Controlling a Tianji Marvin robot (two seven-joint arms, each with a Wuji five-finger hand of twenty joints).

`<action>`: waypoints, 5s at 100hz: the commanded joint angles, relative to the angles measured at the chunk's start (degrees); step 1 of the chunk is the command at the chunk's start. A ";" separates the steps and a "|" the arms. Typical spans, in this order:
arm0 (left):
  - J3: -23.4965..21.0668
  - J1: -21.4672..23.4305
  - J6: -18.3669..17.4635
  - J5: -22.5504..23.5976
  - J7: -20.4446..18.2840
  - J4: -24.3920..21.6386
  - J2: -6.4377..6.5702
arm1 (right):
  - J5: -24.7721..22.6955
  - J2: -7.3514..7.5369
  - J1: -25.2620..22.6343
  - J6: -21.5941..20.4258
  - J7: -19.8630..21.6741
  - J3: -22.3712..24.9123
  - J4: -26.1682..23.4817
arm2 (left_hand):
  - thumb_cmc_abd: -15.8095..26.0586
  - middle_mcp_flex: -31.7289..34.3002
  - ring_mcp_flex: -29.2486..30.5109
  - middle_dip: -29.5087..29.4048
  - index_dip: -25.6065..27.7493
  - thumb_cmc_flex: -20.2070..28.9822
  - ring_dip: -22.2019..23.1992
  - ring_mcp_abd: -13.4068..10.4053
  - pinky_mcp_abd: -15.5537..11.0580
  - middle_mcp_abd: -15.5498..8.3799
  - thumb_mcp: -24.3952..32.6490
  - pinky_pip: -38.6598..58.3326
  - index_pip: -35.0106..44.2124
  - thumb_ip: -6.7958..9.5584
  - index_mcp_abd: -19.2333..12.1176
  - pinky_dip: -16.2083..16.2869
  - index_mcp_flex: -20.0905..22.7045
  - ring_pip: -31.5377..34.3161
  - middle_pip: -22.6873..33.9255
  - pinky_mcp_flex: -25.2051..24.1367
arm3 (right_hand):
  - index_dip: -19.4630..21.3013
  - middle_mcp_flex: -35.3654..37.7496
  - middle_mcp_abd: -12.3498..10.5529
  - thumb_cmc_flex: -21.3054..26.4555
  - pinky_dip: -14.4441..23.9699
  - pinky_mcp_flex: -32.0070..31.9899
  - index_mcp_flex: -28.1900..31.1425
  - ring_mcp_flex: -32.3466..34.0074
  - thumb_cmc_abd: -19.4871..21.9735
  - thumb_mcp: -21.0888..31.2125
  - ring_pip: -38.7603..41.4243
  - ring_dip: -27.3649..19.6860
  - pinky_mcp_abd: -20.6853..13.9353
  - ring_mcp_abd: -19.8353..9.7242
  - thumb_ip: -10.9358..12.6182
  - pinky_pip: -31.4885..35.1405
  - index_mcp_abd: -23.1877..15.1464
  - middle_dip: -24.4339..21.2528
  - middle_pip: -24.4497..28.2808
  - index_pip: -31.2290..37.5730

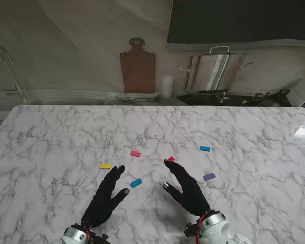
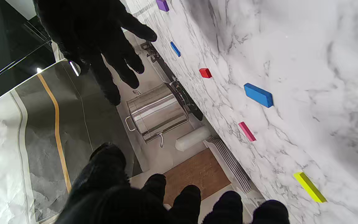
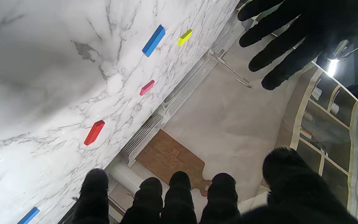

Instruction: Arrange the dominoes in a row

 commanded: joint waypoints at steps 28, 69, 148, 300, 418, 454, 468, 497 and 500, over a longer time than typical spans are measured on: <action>0.36 0.19 1.00 -0.47 -1.39 -0.52 -0.05 | 0.48 -0.10 0.24 0.20 0.39 -0.20 0.40 | 3.39 -1.54 -1.43 -0.48 0.42 0.18 -1.29 -1.11 -1.18 -1.43 -0.38 -1.43 -0.67 -0.38 -0.99 -1.62 -1.36 -0.57 -0.71 0.42 | 2.05 -0.85 -1.04 -1.12 1.25 -0.24 -0.29 0.83 1.42 -0.19 -0.43 0.86 -0.35 -0.77 -1.08 0.62 -0.99 0.60 1.33 0.00; 0.60 -0.37 2.25 -0.40 -2.49 -0.48 0.17 | -0.04 -0.11 0.22 0.11 0.09 -0.27 -0.25 | 2.83 -1.36 -1.47 1.29 4.24 0.89 -1.30 -0.79 -1.14 -1.11 -0.39 -1.21 -0.43 -0.35 -0.97 -1.01 -1.50 -0.57 -0.38 0.43 | 15.66 -0.34 -1.33 1.05 2.29 0.45 -1.28 1.48 0.44 0.63 -0.36 0.86 -0.22 -1.11 -0.57 0.91 -0.76 0.53 4.13 0.72; -2.22 -0.10 3.62 0.08 -6.22 -2.19 0.87 | -8.80 1.47 2.24 9.40 5.19 5.33 -2.27 | 0.06 -0.80 -1.35 5.99 8.42 2.94 0.17 0.15 -0.86 -0.74 -0.17 -0.47 1.77 -0.16 -0.32 1.51 -0.18 -0.08 0.74 0.47 | 20.55 5.12 -0.10 1.36 4.12 5.48 3.05 10.21 -6.08 15.21 3.91 3.07 0.92 0.94 3.18 11.26 2.14 3.07 17.26 16.79; -3.53 -0.59 4.40 0.44 -7.49 -1.66 1.07 | -40.38 6.68 15.36 10.85 8.82 6.69 16.77 | 0.10 -0.88 -1.42 6.51 8.73 3.01 0.50 0.16 -0.84 -0.73 -0.17 -0.73 1.73 -0.22 -0.73 3.36 0.00 -0.29 0.43 0.35 | 30.90 22.32 -0.94 4.40 7.04 18.02 19.99 26.02 -36.37 35.36 24.39 11.84 0.60 2.78 -6.94 32.25 -7.61 18.67 34.33 41.28; -3.79 -0.62 4.27 0.47 -6.63 -1.51 0.87 | -40.77 6.90 18.60 9.58 4.44 2.79 21.77 | 0.20 -0.98 -1.43 5.52 8.90 3.10 0.27 0.19 -0.87 -0.87 -0.18 -0.74 0.32 -0.15 -0.74 3.54 -1.76 -0.32 0.22 0.36 | 27.06 30.12 -1.96 12.53 6.58 21.40 32.92 31.81 -44.75 38.04 28.52 13.55 1.02 2.52 -15.73 36.50 -16.02 21.42 37.05 62.34; -3.83 -0.73 4.20 0.49 -6.58 -1.40 0.86 | -40.17 6.79 18.61 8.45 3.52 2.89 22.08 | 0.27 -1.02 -1.44 5.19 8.23 2.98 0.21 0.16 -0.89 -0.75 -0.18 -0.74 -0.50 -0.12 -0.44 3.59 -1.62 -0.33 0.17 0.35 | 36.24 45.97 -2.72 13.21 5.44 25.35 31.98 42.21 -45.44 41.34 25.58 13.20 2.29 2.39 -14.92 36.50 -17.63 17.25 28.04 63.07; -3.85 -0.75 4.22 0.46 -6.58 -1.39 0.85 | -40.06 6.74 18.67 8.03 2.60 2.76 22.44 | 0.25 -1.03 -1.42 5.16 8.02 3.01 0.23 0.12 -0.85 -0.71 -0.16 -0.74 -0.50 -0.10 -0.51 3.61 -1.60 -0.31 0.19 0.34 | 37.65 52.39 -3.99 13.31 4.67 26.71 31.82 45.38 -45.78 42.46 25.00 13.89 2.20 1.61 -14.89 36.91 -18.27 19.10 24.64 63.01; -3.87 -0.81 4.20 0.49 -6.51 -1.36 0.84 | -40.45 6.86 18.69 7.59 2.54 2.61 22.49 | 0.20 -1.00 -1.44 5.17 7.63 2.92 0.24 0.20 -0.81 -0.74 -0.21 -0.72 -0.53 -0.12 -0.48 3.65 -1.60 -0.31 0.24 0.36 | 41.11 51.56 -5.78 14.76 4.36 25.69 29.02 44.05 -48.55 43.19 26.49 15.14 1.78 1.04 -15.09 36.94 -17.20 27.41 30.46 63.16; -3.87 -0.81 4.20 0.50 -6.52 -1.36 0.84 | -40.63 6.90 18.66 7.54 2.61 2.63 22.44 | 0.18 -1.01 -1.44 5.18 7.59 2.98 0.24 0.22 -0.80 -0.74 -0.17 -0.72 -0.52 -0.11 -0.49 3.66 -1.59 -0.31 0.24 0.35 | 41.14 51.29 -6.05 14.85 4.37 25.60 28.59 43.76 -48.79 43.22 26.75 15.26 1.73 0.93 -15.10 36.92 -17.29 28.02 31.40 62.76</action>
